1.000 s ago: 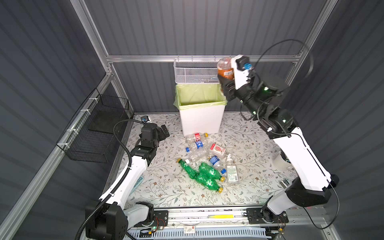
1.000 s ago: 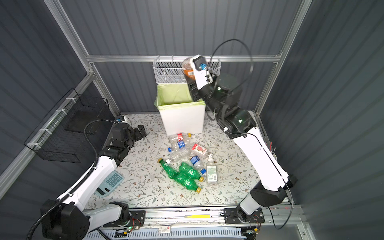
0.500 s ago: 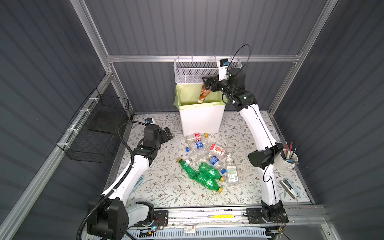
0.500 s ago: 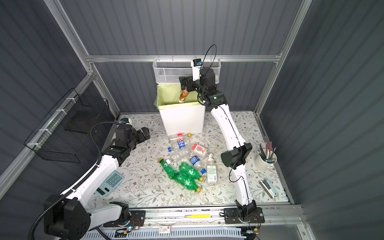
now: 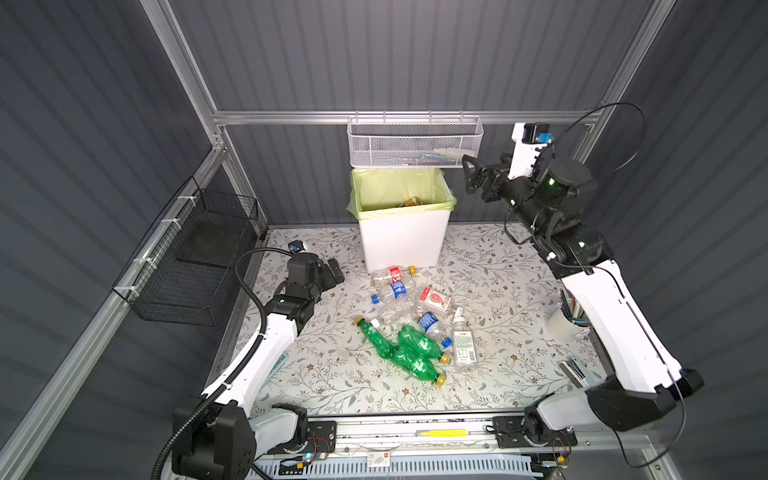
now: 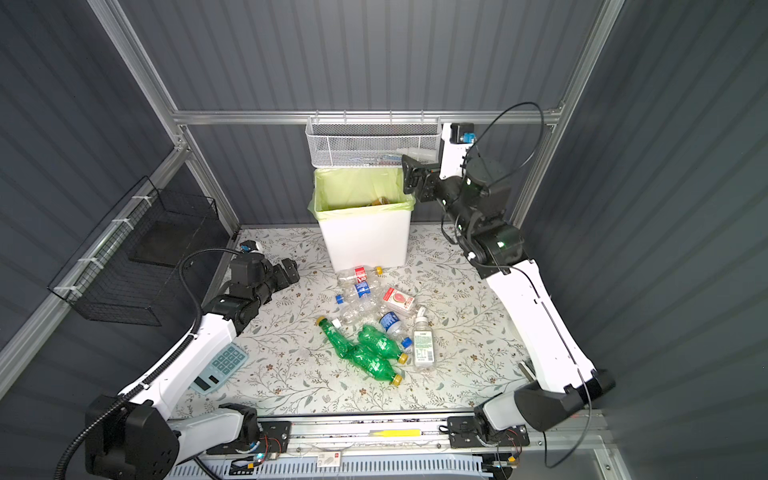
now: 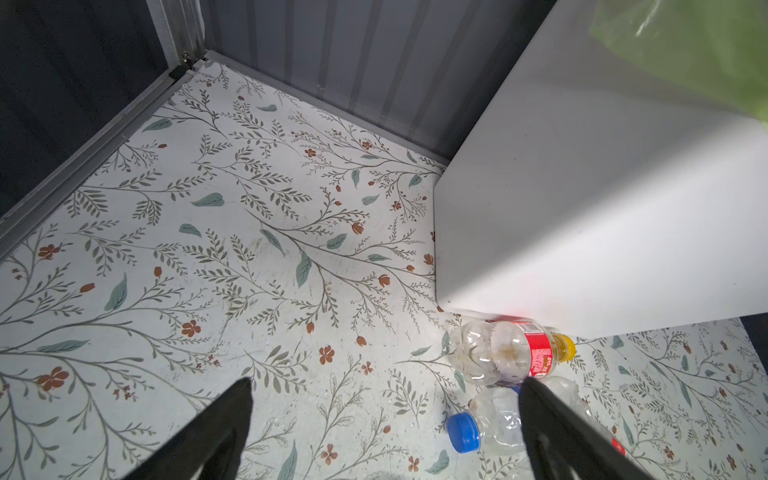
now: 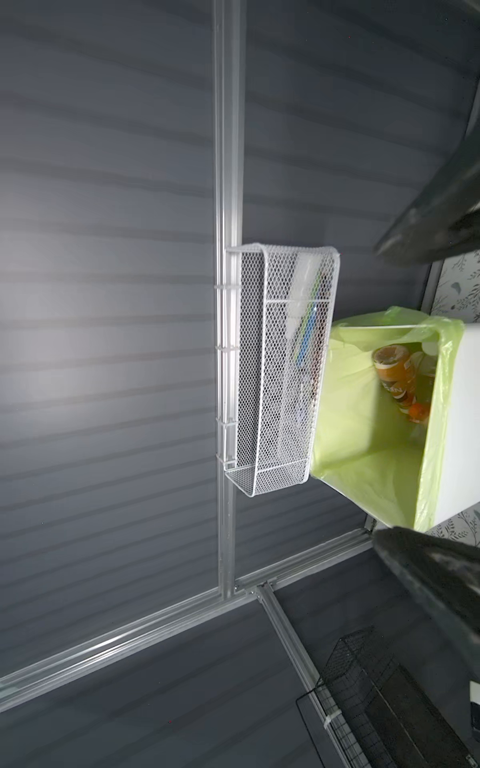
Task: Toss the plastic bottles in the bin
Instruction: 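Lower the left gripper onto the yellow-capped green bottle while the right gripper returns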
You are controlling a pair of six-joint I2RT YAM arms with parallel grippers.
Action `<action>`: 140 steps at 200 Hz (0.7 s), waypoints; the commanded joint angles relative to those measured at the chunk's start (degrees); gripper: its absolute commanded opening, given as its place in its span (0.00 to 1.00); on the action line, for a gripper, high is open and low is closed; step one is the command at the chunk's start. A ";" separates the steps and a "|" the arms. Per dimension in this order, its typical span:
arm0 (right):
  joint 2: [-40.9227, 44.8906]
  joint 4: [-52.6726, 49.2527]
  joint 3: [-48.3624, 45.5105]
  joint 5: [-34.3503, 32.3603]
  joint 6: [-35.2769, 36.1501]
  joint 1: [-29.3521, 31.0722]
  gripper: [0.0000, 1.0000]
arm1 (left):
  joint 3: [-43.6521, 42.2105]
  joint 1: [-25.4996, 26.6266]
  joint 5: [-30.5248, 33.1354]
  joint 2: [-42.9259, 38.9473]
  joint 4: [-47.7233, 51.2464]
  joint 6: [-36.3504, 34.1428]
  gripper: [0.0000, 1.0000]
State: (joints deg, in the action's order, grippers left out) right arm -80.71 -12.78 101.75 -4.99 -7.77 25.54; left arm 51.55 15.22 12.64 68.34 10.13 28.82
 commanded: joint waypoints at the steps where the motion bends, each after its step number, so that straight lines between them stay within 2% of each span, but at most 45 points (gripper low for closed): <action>1: -0.54 -5.20 -12.19 -2.86 -2.52 -0.18 0.99 | -1.34 2.10 2.09 -1.58 2.21 2.80 1.00; 37: 6.94 -11.62 -30.12 -6.14 -10.78 -0.14 0.99 | -2.49 7.90 6.23 -1.98 6.12 7.28 1.00; 82: 14.72 -14.12 -49.14 -6.59 -22.31 -0.04 0.99 | -5.89 10.48 0.46 -2.37 10.22 14.56 1.00; 106: 16.22 -13.10 -53.49 -9.91 -24.21 0.02 0.99 | -6.31 14.39 -2.26 -1.33 12.78 17.10 1.00; 140: 14.84 -11.67 -53.68 -11.87 -21.75 -0.32 0.99 | -6.20 20.10 -4.65 1.02 15.86 20.17 0.98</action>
State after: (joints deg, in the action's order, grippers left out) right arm -65.08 -26.57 47.97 -13.93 -29.36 25.47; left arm 45.52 32.51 11.22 67.79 21.96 45.15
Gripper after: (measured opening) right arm 0.991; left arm 0.993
